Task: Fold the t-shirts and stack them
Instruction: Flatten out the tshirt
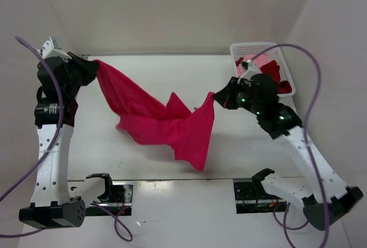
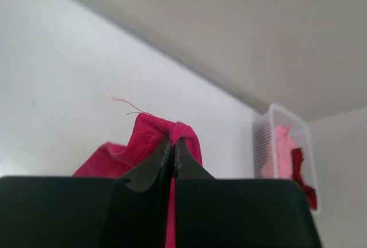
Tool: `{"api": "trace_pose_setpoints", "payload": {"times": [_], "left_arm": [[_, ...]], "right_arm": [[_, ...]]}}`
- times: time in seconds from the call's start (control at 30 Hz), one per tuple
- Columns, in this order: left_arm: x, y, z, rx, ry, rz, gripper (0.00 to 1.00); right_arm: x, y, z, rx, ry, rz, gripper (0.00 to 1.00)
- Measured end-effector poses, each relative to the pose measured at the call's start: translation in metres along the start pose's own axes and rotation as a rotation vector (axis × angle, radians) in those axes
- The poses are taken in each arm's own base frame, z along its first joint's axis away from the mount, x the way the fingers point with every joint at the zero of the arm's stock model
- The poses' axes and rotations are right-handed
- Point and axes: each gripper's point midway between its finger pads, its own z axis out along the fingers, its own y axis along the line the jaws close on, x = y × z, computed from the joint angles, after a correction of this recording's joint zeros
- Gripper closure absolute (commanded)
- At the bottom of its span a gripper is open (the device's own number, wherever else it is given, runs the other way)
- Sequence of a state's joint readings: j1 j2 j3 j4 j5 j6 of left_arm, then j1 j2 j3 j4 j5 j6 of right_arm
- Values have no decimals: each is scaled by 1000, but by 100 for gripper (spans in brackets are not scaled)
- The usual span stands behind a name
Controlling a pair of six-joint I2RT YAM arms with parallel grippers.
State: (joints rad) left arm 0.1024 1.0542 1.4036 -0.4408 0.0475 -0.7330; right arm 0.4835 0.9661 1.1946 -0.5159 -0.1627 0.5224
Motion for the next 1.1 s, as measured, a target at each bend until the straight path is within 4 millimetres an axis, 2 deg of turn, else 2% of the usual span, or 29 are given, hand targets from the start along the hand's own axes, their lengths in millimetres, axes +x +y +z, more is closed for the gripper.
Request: {"api": "trace_pose_setpoints", "payload": {"times": [0.1,0.13,0.17,0.2,0.27,0.37,0.47,0.57,0.63,0.7,0.77,0.83,0.9,0.97,1.03,1.1], "left_arm": [[53,41,20,-84,118,-12,96],[73,57,30,-120,171,-17,96],[88,68,39,-147,213,-20,97],[106,81,54,-180,262,-24,97],[138,103,85,-235,350,-28,97],[178,126,127,-299,463,-27,97],[190,128,172,-310,503,-13,98],[180,113,207,-276,479,11,98],[163,96,224,-239,436,20,98],[140,74,232,-195,384,26,98],[122,56,230,-155,340,30,98],[113,49,214,-135,327,29,98],[104,48,183,-126,327,18,98],[84,46,147,-121,299,5,98],[54,37,108,-104,242,-3,98],[18,14,70,-60,155,3,98]], "right_arm": [[73,-64,42,160,212,104,98],[101,-83,53,213,293,141,98],[120,-96,61,252,350,165,98],[134,-107,68,287,398,185,98],[146,-120,84,324,439,205,98],[142,-132,112,367,441,205,99],[120,-146,141,401,399,208,99],[94,-167,161,437,344,225,100],[79,-184,168,466,302,236,100],[71,-195,166,489,282,247,100],[68,-197,164,494,271,249,100],[69,-192,156,479,266,245,100],[70,-179,138,452,264,245,100],[57,-160,118,407,231,238,100],[36,-136,98,349,175,222,100],[13,-107,73,273,107,195,99]]}}
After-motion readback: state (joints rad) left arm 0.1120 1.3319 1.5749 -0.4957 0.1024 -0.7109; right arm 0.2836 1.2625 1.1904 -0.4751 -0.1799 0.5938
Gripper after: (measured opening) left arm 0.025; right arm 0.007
